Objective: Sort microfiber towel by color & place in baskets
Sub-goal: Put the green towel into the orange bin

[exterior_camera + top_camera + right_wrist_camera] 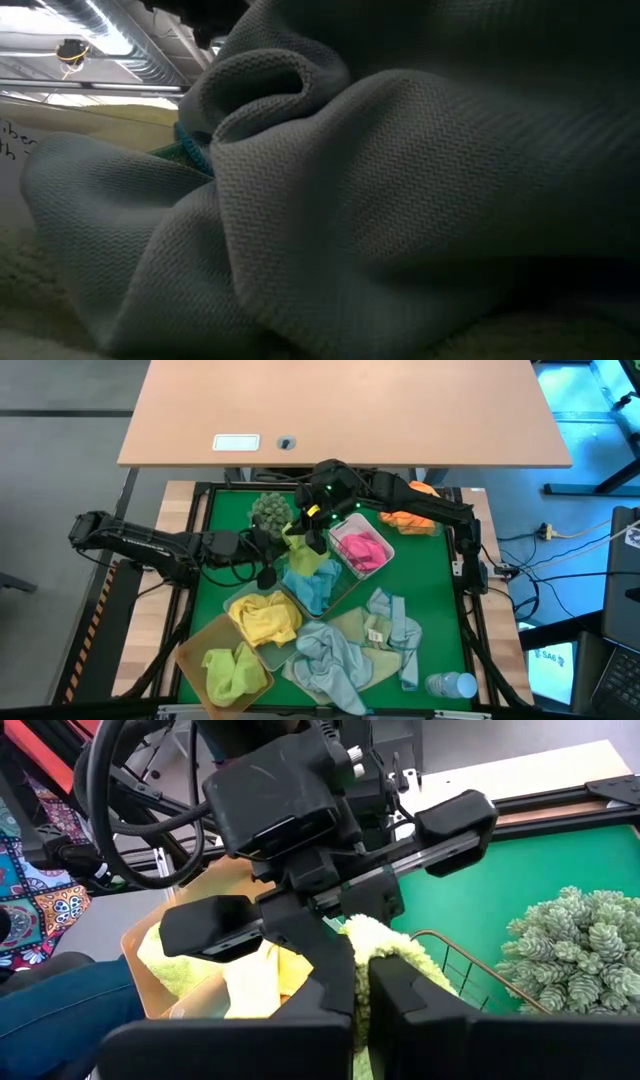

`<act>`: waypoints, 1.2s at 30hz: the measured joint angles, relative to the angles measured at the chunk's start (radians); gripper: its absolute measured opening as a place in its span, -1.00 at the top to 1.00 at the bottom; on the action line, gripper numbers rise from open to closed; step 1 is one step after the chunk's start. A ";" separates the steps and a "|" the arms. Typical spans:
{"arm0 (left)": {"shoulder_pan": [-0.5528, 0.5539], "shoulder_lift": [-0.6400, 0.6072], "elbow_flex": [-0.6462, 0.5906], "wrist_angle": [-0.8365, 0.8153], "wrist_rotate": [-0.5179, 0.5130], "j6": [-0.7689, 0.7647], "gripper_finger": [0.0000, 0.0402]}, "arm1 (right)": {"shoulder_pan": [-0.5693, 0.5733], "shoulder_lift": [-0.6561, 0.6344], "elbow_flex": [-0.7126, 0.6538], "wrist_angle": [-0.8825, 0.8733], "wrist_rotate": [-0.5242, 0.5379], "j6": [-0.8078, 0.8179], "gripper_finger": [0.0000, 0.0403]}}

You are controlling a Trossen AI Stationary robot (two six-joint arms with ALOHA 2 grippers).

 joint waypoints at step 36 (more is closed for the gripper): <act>-0.418 -0.393 0.001 -0.483 0.884 -0.882 1.00 | 0.000 0.000 0.000 -0.330 -0.036 0.026 0.12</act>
